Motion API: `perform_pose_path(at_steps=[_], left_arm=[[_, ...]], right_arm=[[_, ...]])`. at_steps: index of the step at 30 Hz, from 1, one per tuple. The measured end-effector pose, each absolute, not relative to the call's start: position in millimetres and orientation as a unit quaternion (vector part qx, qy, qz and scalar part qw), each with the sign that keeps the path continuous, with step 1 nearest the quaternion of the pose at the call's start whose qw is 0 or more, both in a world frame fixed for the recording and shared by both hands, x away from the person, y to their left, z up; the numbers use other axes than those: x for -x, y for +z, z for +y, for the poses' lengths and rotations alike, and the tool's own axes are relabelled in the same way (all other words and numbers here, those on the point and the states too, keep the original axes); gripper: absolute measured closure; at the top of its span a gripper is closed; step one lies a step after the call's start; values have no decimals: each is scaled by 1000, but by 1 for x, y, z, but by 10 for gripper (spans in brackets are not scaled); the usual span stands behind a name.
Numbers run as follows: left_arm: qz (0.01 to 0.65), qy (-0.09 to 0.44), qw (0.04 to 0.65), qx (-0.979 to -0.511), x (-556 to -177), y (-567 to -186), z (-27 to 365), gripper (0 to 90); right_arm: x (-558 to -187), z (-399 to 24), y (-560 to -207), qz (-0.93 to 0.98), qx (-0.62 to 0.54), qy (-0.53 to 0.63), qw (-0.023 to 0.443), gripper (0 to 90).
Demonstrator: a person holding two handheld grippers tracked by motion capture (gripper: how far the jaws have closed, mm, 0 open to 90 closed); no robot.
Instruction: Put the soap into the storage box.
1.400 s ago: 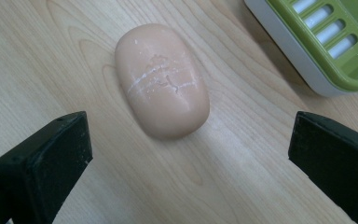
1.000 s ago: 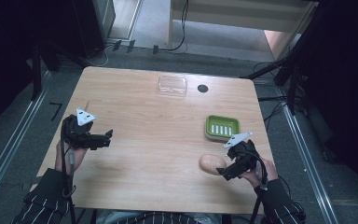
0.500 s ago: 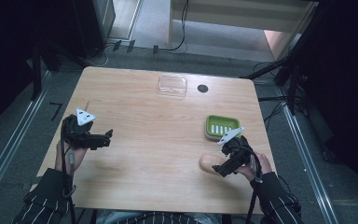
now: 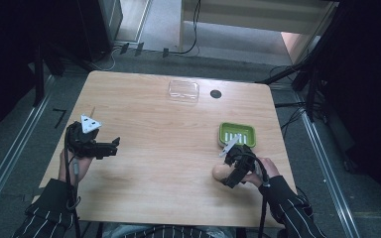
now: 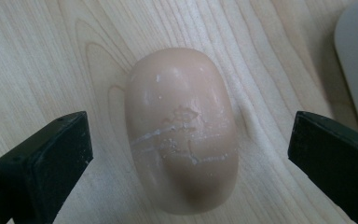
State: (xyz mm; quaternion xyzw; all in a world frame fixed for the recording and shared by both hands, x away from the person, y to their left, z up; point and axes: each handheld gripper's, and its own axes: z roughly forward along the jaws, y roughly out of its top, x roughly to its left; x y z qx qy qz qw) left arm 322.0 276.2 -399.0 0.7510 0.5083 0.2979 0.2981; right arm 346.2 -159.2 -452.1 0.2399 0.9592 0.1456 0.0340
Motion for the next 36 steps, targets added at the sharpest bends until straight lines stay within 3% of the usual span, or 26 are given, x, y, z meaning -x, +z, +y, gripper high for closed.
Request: perform_pose_path(at_steps=[4, 11, 36], left_arm=[[509, 298, 299, -750, -322, -399, 276, 1], [509, 298, 298, -751, -322, -399, 276, 1], [508, 298, 299, -751, -322, -399, 276, 1]], right_arm=[[-349, -157, -454, 961, -237, 138, 27, 20], [-348, -155, -456, 963, -231, 139, 21, 137], [-349, -149, -469, 969, -218, 116, 21, 279]])
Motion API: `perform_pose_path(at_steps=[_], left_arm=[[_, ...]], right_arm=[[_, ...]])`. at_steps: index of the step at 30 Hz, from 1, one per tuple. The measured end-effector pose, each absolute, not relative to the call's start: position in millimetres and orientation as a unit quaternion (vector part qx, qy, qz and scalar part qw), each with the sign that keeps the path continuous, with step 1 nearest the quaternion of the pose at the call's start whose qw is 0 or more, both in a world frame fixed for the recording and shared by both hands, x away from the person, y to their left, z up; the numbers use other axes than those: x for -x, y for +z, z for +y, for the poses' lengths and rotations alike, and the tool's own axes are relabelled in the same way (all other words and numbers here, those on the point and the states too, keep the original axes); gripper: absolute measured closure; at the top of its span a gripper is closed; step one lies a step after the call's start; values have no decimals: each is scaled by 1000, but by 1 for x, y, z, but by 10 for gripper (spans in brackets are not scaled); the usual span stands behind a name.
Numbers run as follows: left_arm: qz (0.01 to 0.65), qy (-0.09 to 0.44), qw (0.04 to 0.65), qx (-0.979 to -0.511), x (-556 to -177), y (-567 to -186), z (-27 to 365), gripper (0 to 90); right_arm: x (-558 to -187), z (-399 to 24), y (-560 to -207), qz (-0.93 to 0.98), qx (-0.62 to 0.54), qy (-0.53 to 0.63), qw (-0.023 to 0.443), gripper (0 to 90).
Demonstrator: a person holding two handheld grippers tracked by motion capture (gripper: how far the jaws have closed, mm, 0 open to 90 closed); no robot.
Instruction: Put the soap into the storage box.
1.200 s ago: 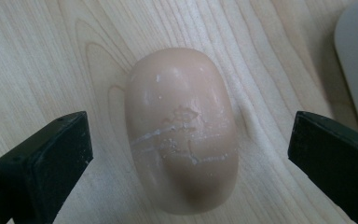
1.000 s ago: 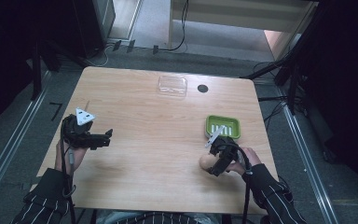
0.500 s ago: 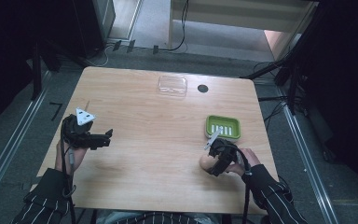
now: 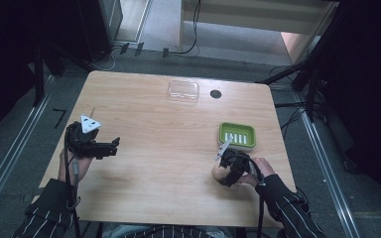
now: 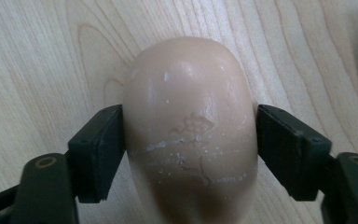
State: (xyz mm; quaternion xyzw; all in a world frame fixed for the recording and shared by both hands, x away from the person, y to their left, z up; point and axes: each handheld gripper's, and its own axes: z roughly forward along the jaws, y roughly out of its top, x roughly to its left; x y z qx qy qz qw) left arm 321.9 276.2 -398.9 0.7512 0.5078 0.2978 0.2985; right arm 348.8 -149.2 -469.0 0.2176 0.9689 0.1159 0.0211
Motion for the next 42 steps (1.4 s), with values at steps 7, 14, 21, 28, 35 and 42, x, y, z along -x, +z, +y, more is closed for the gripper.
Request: perform_pose_path(at_steps=[7, 14, 21, 28, 35, 42], left_arm=[[508, 297, 296, -753, -322, -399, 276, 1], [508, 297, 297, -752, -322, -399, 276, 1], [508, 297, 298, -752, -322, -399, 276, 1], [508, 297, 299, -751, -322, -399, 276, 1], [508, 297, 299, -751, -322, -399, 275, 1], [506, 298, 299, -752, -322, -399, 275, 0]], right_arm=[[-348, -149, -469, 970, -212, 111, 29, 318], [-348, -149, -469, 972, -209, 109, 29, 329], [-347, -149, -469, 970, -213, 111, 31, 332], [-348, -152, -463, 966, -226, 124, 31, 333], [-349, -155, -460, 964, -229, 129, 34, 334], [-351, -158, -456, 961, -239, 137, 37, 334]])
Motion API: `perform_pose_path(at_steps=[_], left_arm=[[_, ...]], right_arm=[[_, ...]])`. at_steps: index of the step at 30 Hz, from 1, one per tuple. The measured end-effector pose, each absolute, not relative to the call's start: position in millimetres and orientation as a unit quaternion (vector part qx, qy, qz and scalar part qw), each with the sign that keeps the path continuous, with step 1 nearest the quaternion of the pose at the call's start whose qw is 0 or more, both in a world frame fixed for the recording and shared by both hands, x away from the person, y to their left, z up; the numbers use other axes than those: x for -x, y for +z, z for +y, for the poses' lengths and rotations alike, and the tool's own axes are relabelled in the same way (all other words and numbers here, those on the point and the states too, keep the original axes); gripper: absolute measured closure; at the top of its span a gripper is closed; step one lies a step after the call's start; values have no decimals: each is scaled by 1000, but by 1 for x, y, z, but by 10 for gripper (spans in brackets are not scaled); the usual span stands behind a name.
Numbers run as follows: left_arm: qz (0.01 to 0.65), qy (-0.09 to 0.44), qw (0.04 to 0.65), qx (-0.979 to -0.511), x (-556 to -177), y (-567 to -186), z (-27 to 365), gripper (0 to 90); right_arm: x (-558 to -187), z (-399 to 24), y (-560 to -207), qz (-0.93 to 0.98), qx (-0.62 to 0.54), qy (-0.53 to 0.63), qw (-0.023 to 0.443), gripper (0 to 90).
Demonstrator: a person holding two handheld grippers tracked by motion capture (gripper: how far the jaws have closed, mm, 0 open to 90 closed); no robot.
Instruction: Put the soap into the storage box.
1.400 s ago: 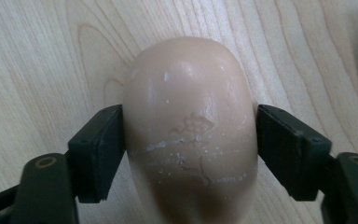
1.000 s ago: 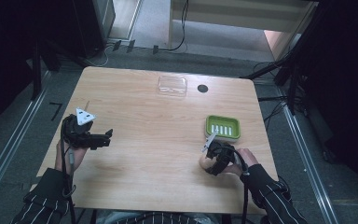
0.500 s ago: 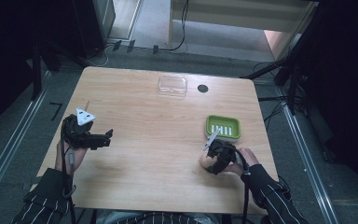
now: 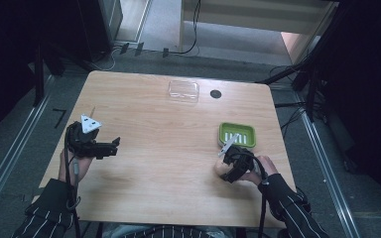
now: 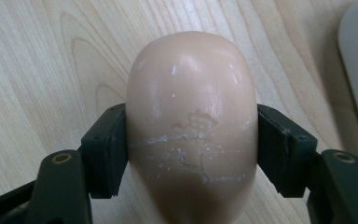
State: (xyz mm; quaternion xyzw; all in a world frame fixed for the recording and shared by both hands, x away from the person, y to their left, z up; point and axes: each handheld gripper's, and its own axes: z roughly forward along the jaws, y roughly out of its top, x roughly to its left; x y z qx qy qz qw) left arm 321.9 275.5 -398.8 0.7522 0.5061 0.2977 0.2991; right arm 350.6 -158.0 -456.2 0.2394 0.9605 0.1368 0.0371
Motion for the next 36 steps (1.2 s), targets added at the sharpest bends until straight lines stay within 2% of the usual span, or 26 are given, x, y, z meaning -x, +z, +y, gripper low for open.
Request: perform_pose_path(at_steps=[36], left_arm=[[506, 297, 297, -753, -322, -399, 275, 1]], right_arm=[[-362, -178, -438, 942, -282, 170, 68, 335]])
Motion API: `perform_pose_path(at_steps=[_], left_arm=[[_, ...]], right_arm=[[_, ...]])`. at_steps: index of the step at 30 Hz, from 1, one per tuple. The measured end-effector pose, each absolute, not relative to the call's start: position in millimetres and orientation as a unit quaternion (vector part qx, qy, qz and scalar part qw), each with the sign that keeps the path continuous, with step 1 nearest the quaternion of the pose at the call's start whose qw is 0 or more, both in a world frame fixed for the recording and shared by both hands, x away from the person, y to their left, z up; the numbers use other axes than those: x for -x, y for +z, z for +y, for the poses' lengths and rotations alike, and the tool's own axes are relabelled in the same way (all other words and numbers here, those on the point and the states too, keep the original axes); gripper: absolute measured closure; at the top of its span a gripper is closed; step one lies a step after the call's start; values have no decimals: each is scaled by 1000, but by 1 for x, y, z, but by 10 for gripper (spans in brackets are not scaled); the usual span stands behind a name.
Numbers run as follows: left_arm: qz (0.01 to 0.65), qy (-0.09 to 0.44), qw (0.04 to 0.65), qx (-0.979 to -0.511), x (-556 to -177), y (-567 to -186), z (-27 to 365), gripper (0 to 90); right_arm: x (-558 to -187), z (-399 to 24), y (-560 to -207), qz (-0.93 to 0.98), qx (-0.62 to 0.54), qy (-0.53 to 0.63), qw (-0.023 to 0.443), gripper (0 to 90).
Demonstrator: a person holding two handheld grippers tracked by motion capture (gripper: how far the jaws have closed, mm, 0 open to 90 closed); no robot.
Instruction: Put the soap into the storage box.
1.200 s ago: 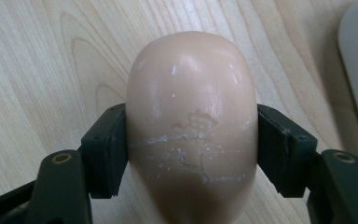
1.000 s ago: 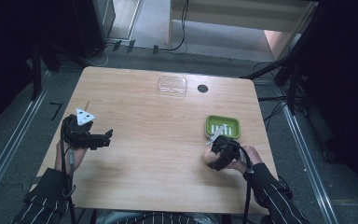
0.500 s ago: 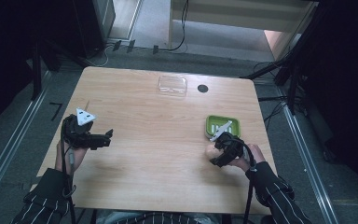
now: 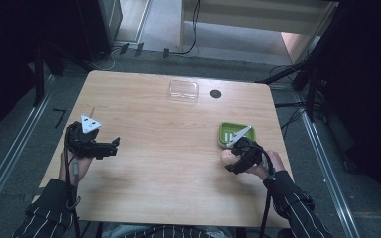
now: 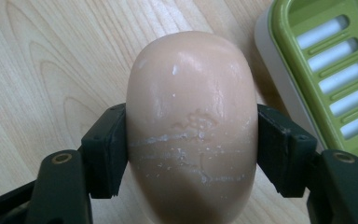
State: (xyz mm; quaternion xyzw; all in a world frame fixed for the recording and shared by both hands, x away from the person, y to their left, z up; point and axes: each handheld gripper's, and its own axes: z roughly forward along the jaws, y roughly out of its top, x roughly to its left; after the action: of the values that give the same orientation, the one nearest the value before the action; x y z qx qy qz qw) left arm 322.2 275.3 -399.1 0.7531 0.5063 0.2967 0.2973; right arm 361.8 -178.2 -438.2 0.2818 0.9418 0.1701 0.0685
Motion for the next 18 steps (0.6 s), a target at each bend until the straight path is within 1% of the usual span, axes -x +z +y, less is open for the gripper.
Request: perform_pose_path(at_steps=[18], left_arm=[[508, 297, 296, -752, -322, -399, 276, 1]], right_arm=[[-374, -186, -431, 935, -296, 176, 81, 335]])
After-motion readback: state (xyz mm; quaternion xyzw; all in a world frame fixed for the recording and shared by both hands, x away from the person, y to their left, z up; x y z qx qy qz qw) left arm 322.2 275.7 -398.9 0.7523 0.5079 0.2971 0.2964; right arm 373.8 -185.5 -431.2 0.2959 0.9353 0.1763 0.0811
